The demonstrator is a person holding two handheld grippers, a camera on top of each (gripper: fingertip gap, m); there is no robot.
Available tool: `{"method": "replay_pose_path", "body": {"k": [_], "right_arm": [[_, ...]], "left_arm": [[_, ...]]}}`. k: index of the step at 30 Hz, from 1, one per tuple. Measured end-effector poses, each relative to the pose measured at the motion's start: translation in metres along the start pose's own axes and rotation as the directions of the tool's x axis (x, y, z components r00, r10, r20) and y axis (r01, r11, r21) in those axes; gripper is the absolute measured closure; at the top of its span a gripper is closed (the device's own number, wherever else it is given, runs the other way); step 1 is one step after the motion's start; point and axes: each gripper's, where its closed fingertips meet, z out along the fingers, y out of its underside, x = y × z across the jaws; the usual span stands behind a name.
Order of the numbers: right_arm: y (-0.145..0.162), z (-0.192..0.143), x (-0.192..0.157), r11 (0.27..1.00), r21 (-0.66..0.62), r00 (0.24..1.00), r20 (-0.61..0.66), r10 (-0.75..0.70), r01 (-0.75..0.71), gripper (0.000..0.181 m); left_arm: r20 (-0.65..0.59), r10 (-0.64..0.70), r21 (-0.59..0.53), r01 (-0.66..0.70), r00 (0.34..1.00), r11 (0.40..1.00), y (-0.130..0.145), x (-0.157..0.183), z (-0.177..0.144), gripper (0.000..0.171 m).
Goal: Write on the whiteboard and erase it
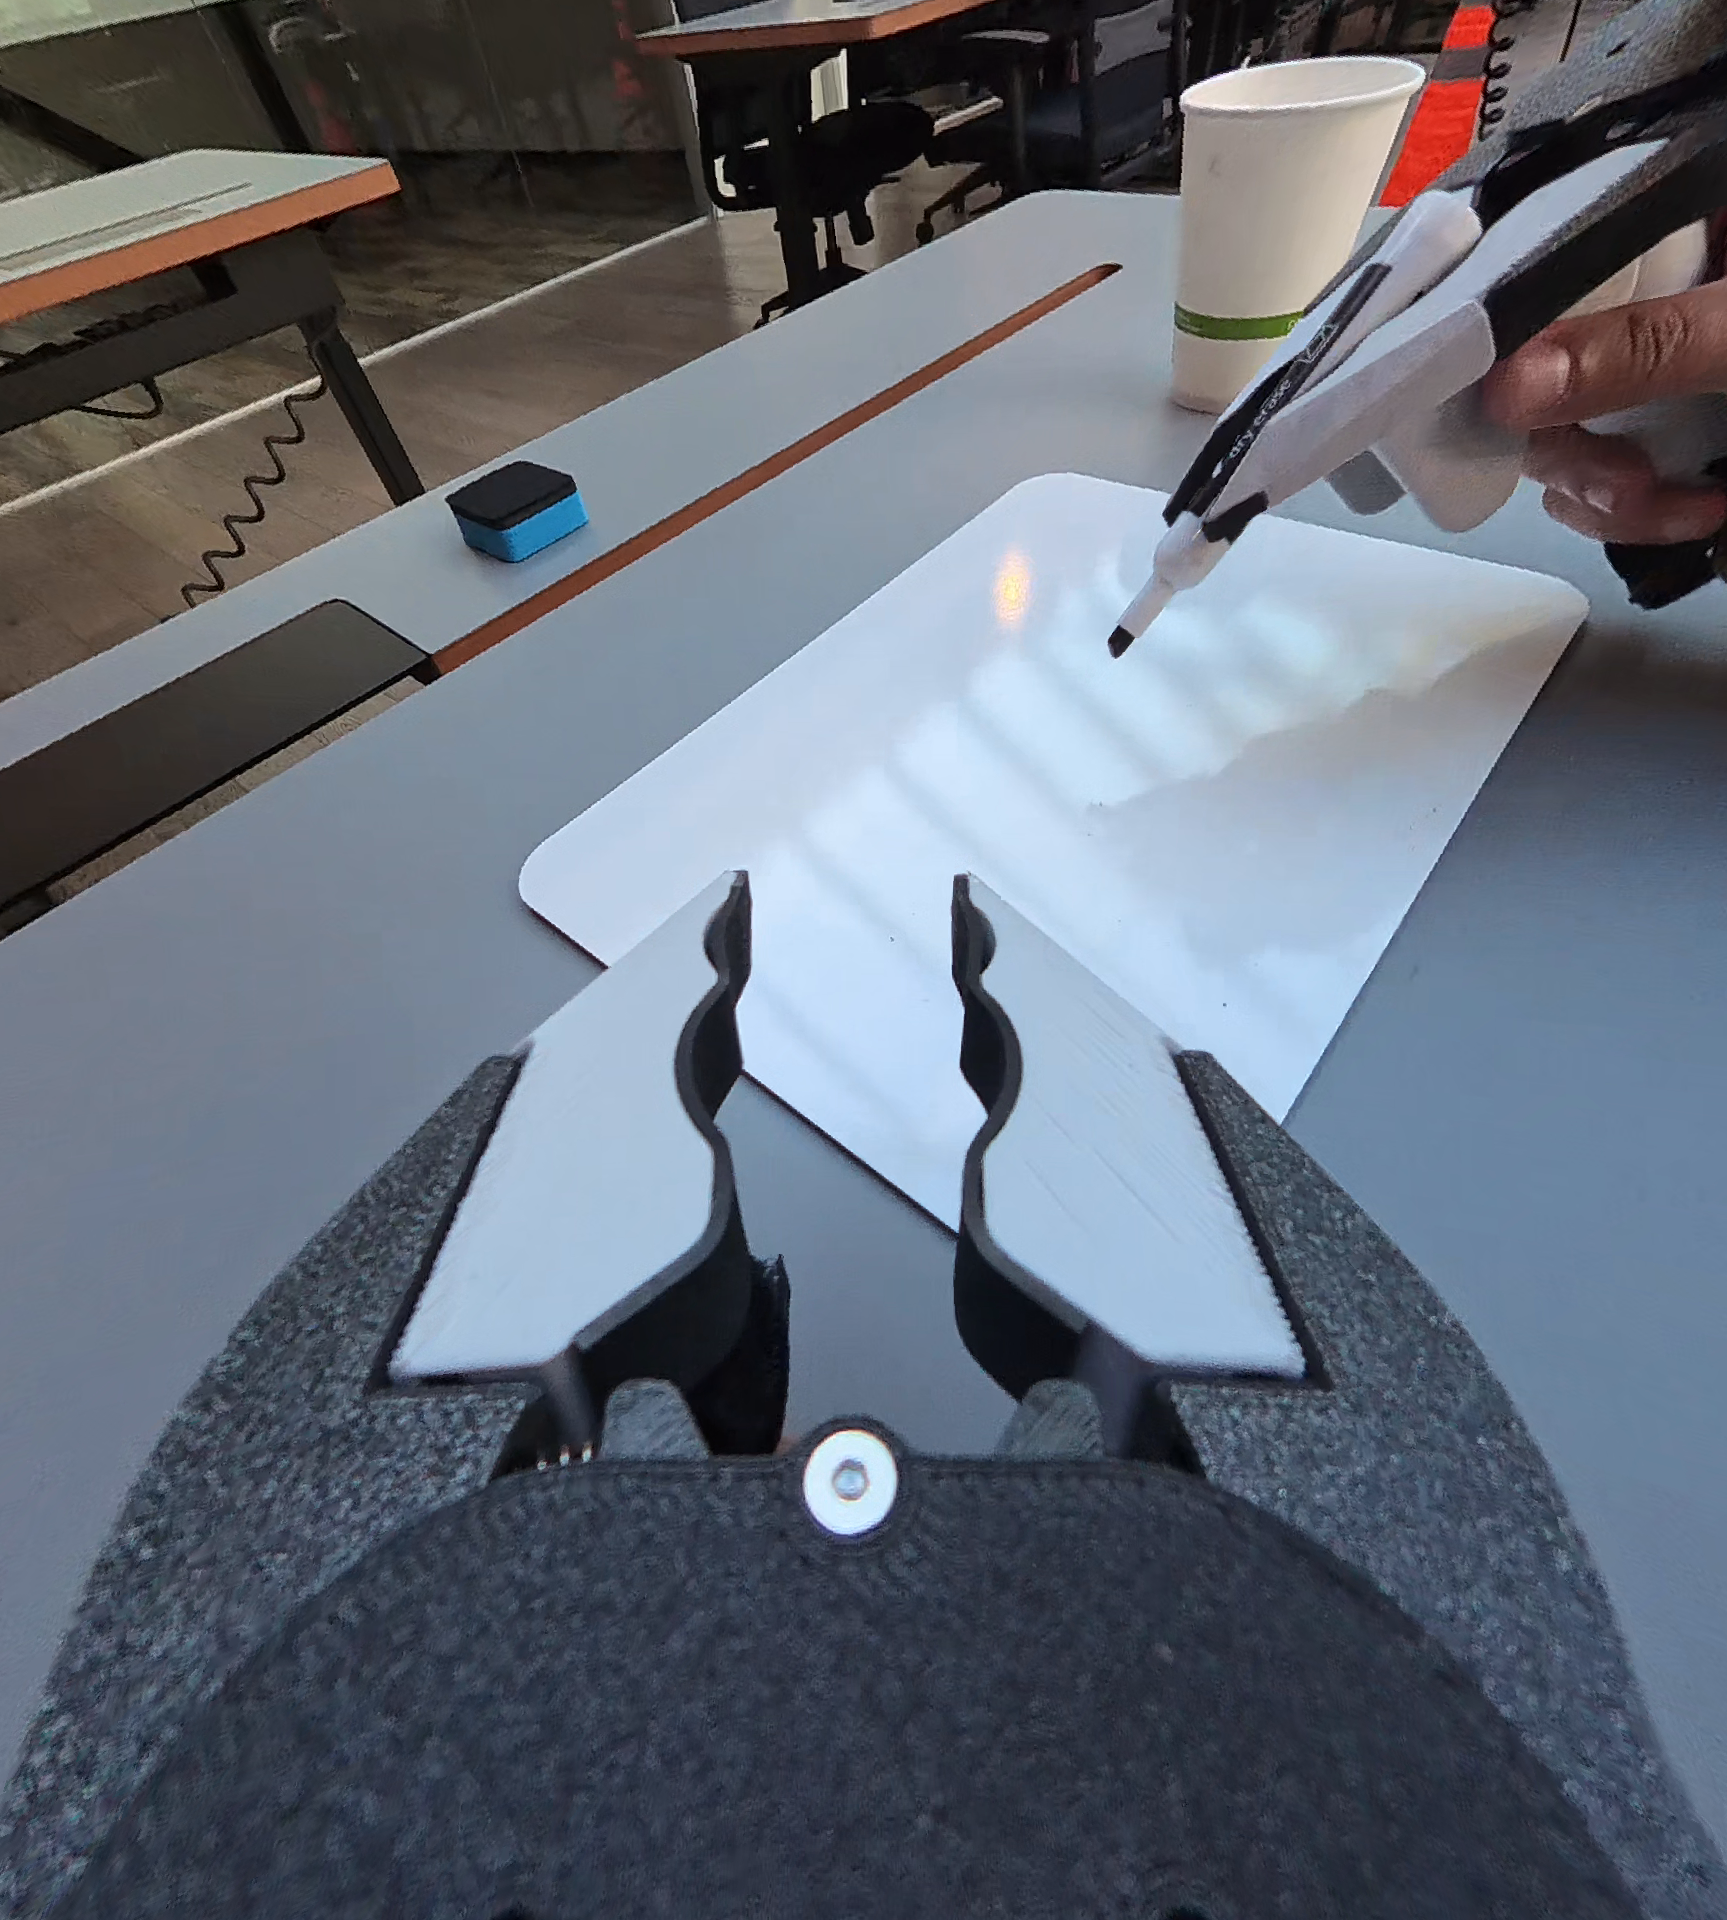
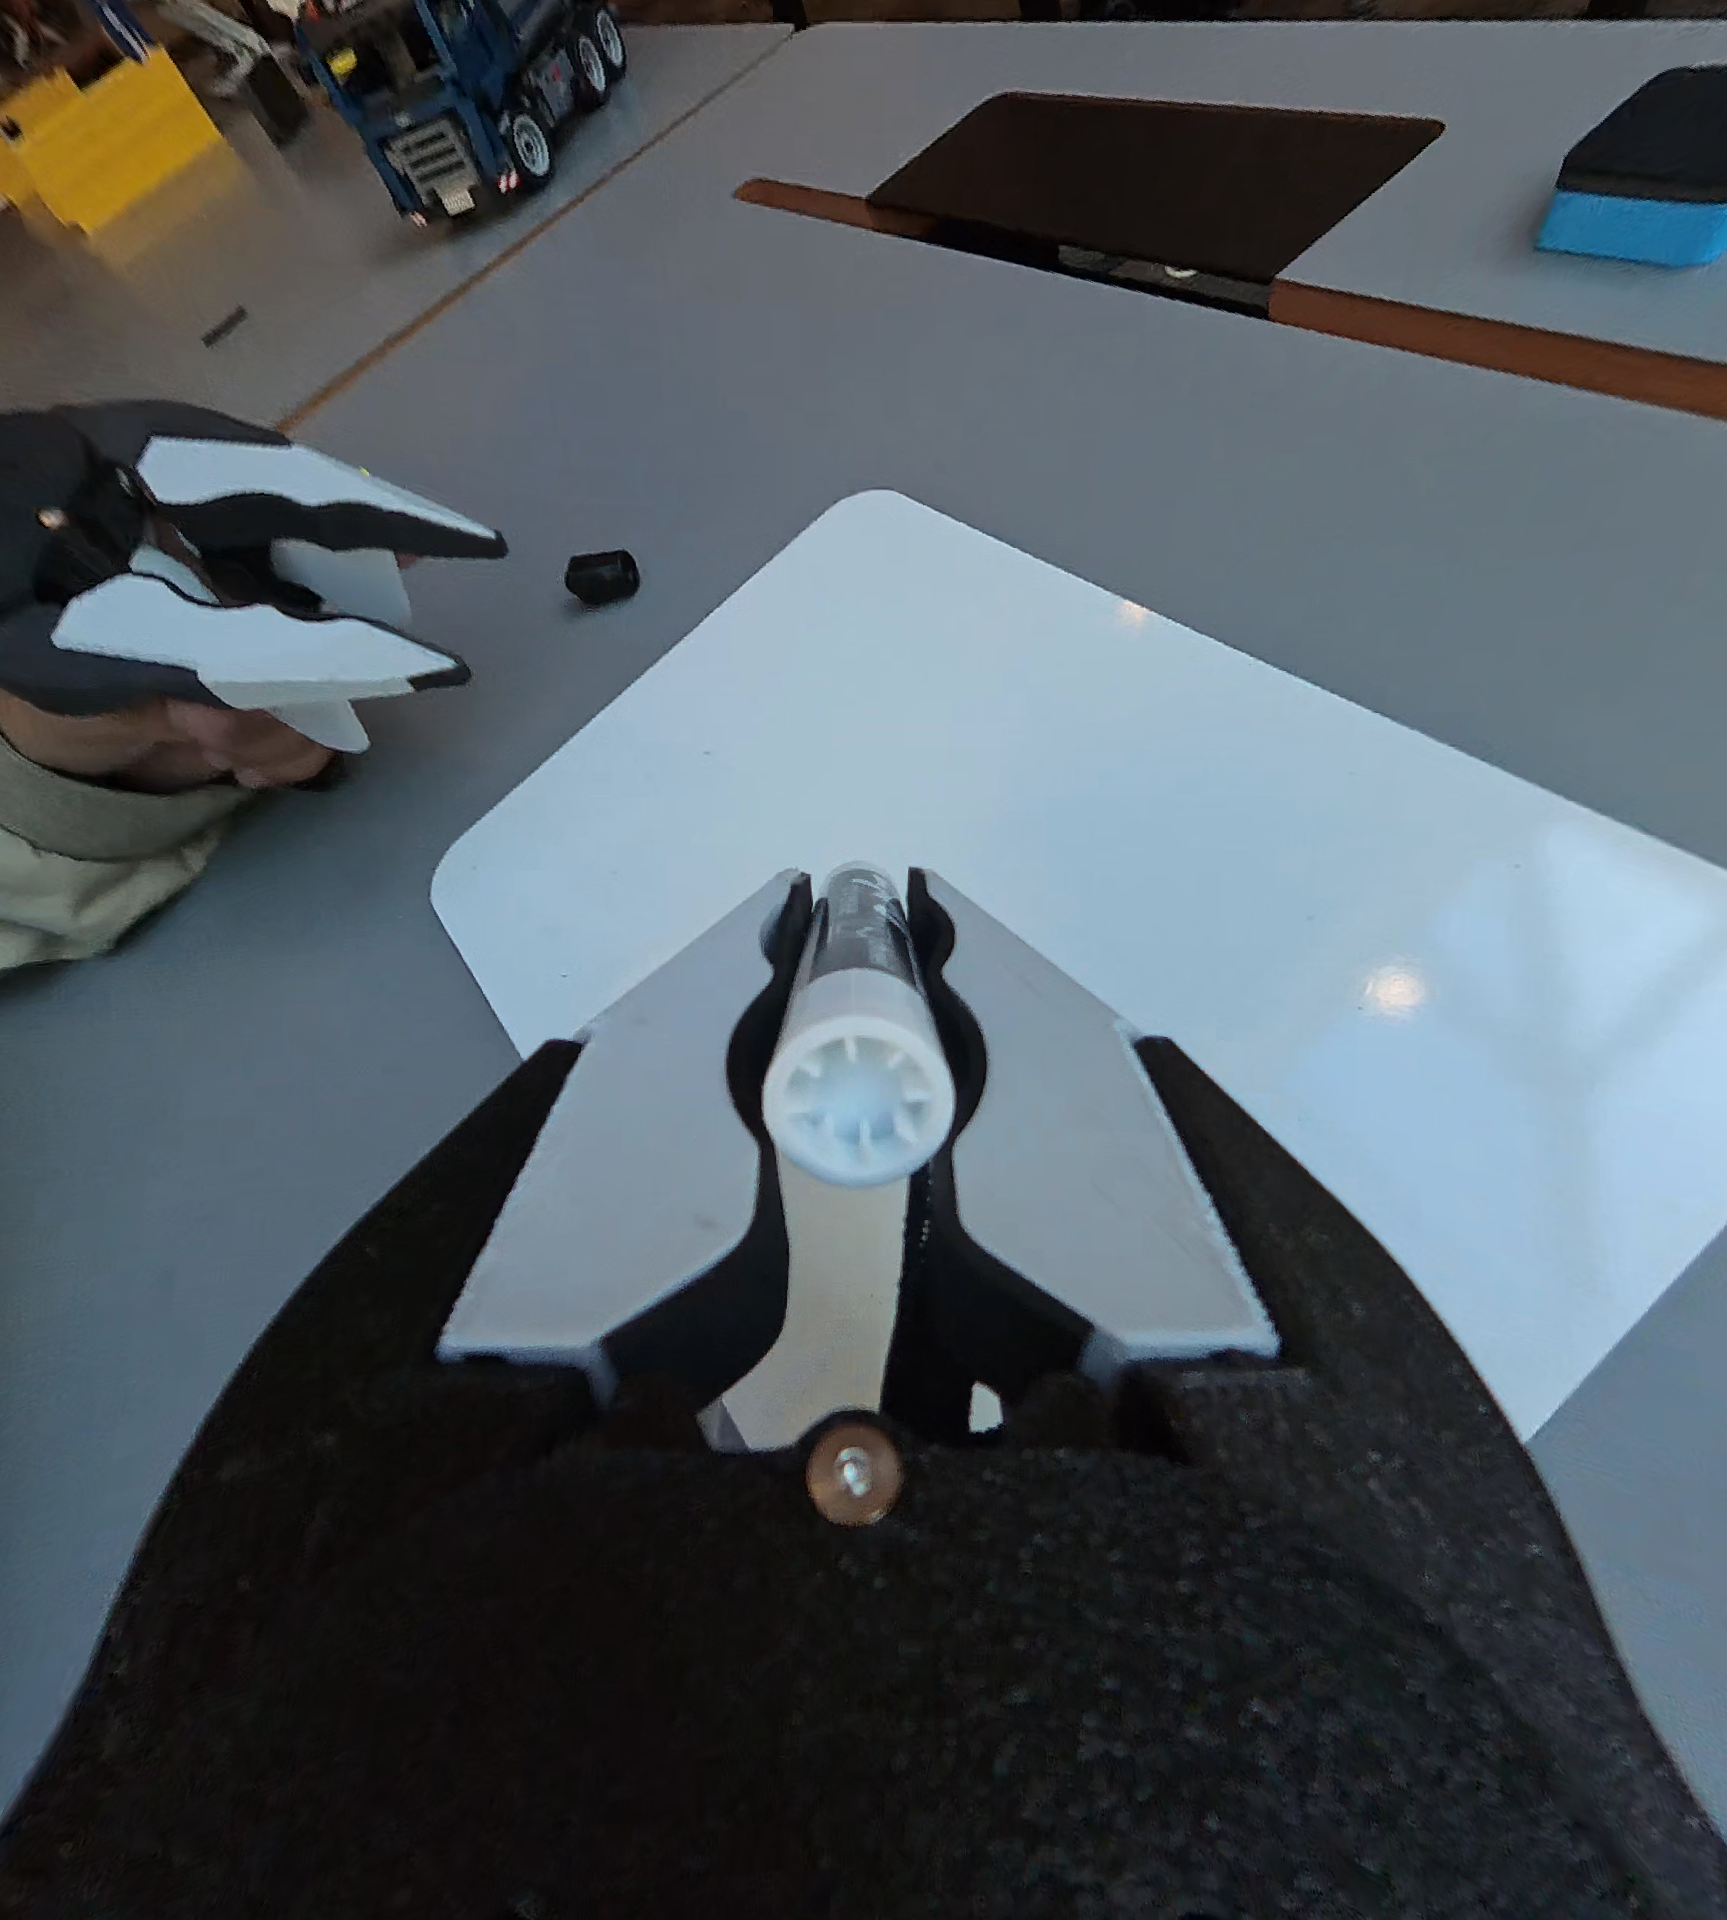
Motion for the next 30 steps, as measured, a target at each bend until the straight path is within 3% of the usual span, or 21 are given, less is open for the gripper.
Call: {"method": "replay_pose_path", "body": {"k": [10, 15, 19, 21, 24, 26, 30], "right_arm": [[-0.008, -0.01, -0.002, 0.998, 0.041, 0.998, 0.052, 0.038, -0.04, 0.163], [-0.015, -0.002, -0.05, 0.997, 0.081, 0.963, 0.269, -0.017, -0.005, 0.163], [-0.005, 0.015, -0.088, 0.997, 0.044, 0.936, 0.343, -0.081, 0.07, 0.163], [-0.001, 0.024, -0.094, 1.0, 0.017, 0.933, 0.359, -0.019, 0.014, 0.163], [0.0, 0.03, -0.104, 0.994, -0.006, 0.899, 0.427, 0.099, -0.107, 0.163], [0.0, 0.031, -0.107, 0.987, -0.018, 0.876, 0.459, 0.15, -0.16, 0.163], [0.0, 0.033, -0.109, 0.974, -0.034, 0.844, 0.492, 0.213, -0.226, 0.163]], "left_arm": [[-0.023, 0.024, -0.012, -0.025, 0.999, 1.0, 0.003, 0.011, 0.003, 0.136], [-0.147, 0.076, 0.045, -0.071, 0.986, 0.996, -0.008, 0.041, 0.0, 0.135], [-0.159, 0.242, 0.075, -0.233, 0.957, 0.97, -0.012, 0.068, -0.002, 0.135], [-0.042, 0.407, 0.077, -0.403, 0.913, 0.912, -0.014, 0.069, -0.001, 0.134], [0.127, 0.654, 0.045, -0.663, 0.745, 0.747, -0.014, 0.074, 0.001, 0.135], [0.199, 0.729, -0.01, -0.743, 0.655, 0.669, -0.011, 0.073, 0.004, 0.136], [0.262, 0.803, -0.069, -0.82, 0.535, 0.569, -0.009, 0.072, 0.008, 0.146]]}}
